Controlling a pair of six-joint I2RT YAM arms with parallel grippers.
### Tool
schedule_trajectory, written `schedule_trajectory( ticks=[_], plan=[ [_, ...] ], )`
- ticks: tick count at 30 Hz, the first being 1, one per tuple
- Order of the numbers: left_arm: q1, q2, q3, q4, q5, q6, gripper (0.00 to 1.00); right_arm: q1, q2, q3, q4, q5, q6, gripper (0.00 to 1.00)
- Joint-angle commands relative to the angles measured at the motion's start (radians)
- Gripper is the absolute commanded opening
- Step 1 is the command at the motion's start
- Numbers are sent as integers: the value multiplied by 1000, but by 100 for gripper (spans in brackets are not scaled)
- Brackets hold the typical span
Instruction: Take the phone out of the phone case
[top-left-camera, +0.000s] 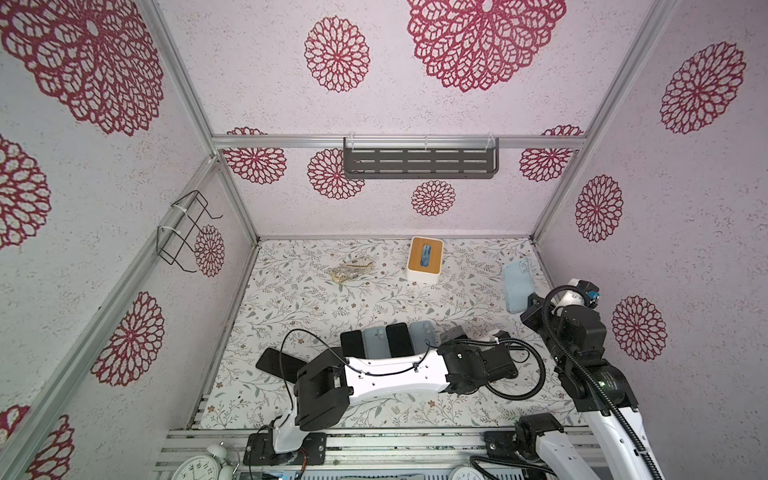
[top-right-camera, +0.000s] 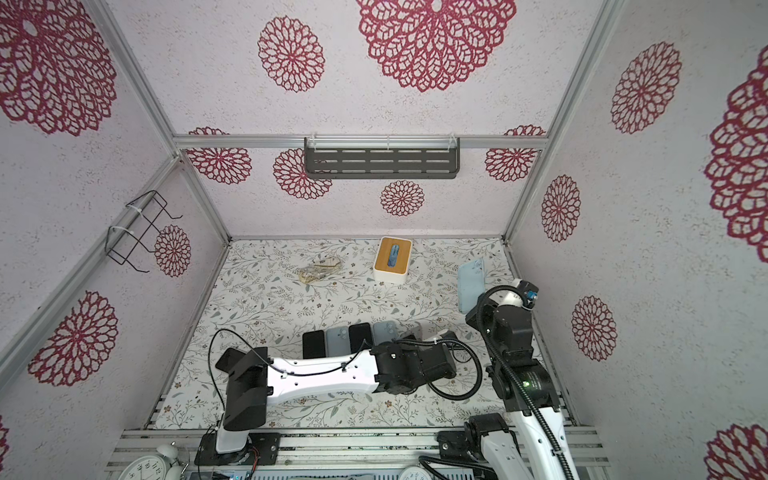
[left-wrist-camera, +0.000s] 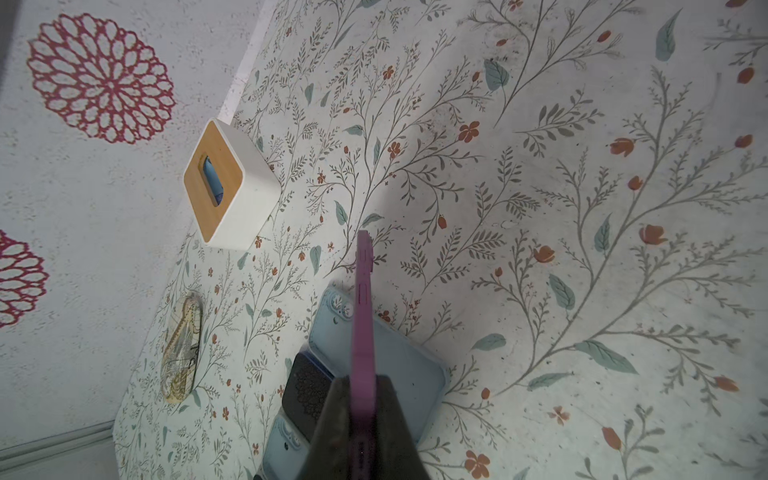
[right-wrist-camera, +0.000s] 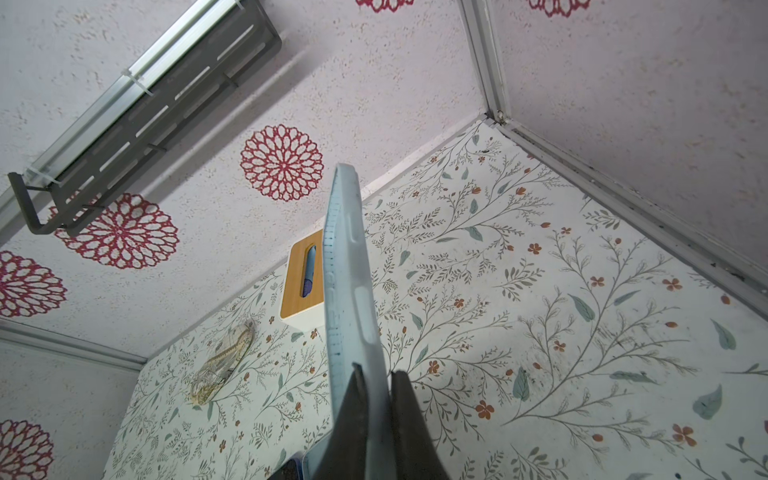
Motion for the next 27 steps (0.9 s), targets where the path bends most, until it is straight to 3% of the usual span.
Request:
schedule_trajectory(
  ticks=[1, 27],
  plan=[
    [11, 37, 48, -26, -29, 30, 2, -8, 5, 32, 6, -43, -20, 0],
    [13, 342, 296, -212, -100, 44, 10, -17, -1, 15, 18, -96, -28, 0]
  ],
)
